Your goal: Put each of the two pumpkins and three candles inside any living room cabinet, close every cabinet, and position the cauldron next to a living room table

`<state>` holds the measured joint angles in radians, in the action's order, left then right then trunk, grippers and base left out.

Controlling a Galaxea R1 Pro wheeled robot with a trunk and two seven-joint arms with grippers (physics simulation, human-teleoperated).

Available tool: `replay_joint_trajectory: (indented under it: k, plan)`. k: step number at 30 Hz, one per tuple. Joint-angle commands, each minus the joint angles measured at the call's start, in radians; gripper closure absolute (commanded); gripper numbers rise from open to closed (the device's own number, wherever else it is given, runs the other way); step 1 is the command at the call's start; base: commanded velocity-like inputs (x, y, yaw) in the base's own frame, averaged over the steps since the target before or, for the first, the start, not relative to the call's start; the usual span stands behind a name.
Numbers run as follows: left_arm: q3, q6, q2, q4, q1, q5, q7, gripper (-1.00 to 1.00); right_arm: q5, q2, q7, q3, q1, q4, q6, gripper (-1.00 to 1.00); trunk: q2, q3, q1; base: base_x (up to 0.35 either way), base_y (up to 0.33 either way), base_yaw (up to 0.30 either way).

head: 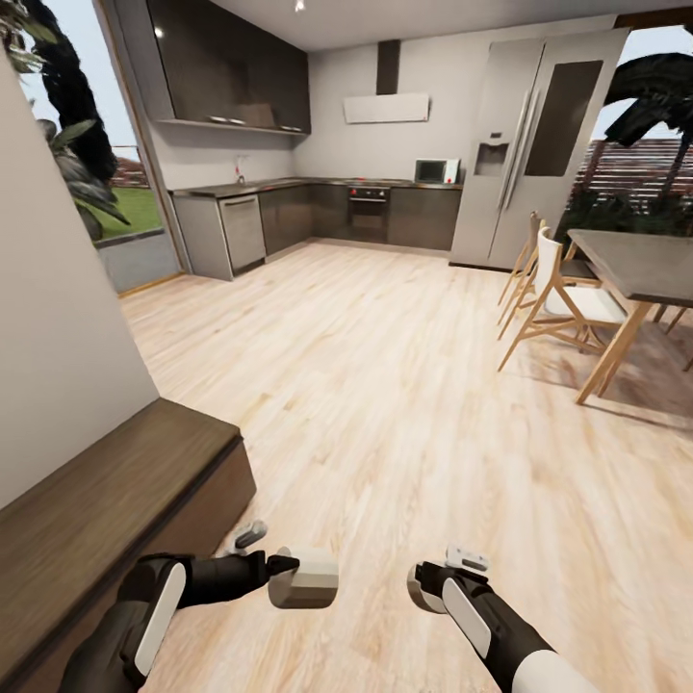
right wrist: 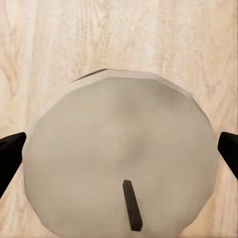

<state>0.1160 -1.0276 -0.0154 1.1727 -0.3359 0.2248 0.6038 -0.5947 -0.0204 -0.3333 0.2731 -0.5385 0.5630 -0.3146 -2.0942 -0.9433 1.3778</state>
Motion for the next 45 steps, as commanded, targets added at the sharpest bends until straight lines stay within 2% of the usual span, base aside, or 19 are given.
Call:
replay_joint_trajectory:
  k: [1, 7, 11, 22, 28, 33, 38, 41, 45]
  plan:
    - [-0.001, -0.001, 0.000, -0.001, 0.000, 0.004, 0.000, 1.00, 0.000, 0.000, 0.001, 0.000, 0.000, 0.000, 0.000, 1.00, 0.007, 0.003, -0.004, 0.000, 0.000, -0.281]
    - [-0.006, 0.000, 0.000, -0.004, 0.000, 0.002, 0.001, 1.00, 0.001, 0.004, 0.000, 0.000, 0.000, -0.016, 0.009, 1.00, 0.049, 0.022, -0.027, 0.000, 0.000, -0.076]
    - [-0.006, 0.000, 0.000, -0.004, 0.000, 0.002, 0.001, 1.00, 0.000, 0.025, 0.001, 0.000, 0.000, -0.027, 0.010, 1.00, 0.077, 0.035, -0.042, 0.000, 0.000, -0.005]
    - [-0.010, 0.000, 0.000, -0.004, 0.000, 0.003, 0.002, 1.00, 0.000, 0.027, 0.001, -0.006, -0.001, -0.026, 0.008, 1.00, 0.154, 0.071, -0.084, 0.000, 0.000, -0.069]
    - [-0.010, 0.000, 0.000, -0.004, 0.000, 0.003, 0.000, 1.00, 0.001, 0.027, 0.002, -0.069, -0.001, -0.026, 0.006, 1.00, 0.196, 0.093, -0.107, 0.000, 0.000, -0.252]
    - [-0.010, 0.001, 0.000, -0.005, 0.000, 0.002, -0.005, 1.00, 0.002, 0.028, 0.002, -0.083, -0.001, -0.026, 0.001, 1.00, 0.231, 0.111, -0.127, 0.000, 0.000, -0.267]
    - [-0.012, 0.005, 0.002, -0.008, 0.000, 0.002, -0.094, 1.00, 0.001, 0.029, 0.000, -0.084, -0.001, -0.026, 0.000, 1.00, 0.266, 0.130, -0.146, 0.000, 0.000, -0.265]
    - [-0.011, 0.013, 0.014, -0.016, 0.000, 0.002, -0.160, 1.00, 0.002, 0.030, -0.004, -0.084, -0.001, -0.025, 0.003, 1.00, 0.287, 0.140, -0.157, 0.000, 0.000, -0.244]
    - [-0.010, 0.062, 0.021, -0.057, 0.000, 0.001, -0.298, 1.00, 0.004, 0.029, -0.006, -0.083, -0.001, -0.019, -0.001, 1.00, 0.315, 0.154, -0.173, 0.000, 0.000, -0.208]
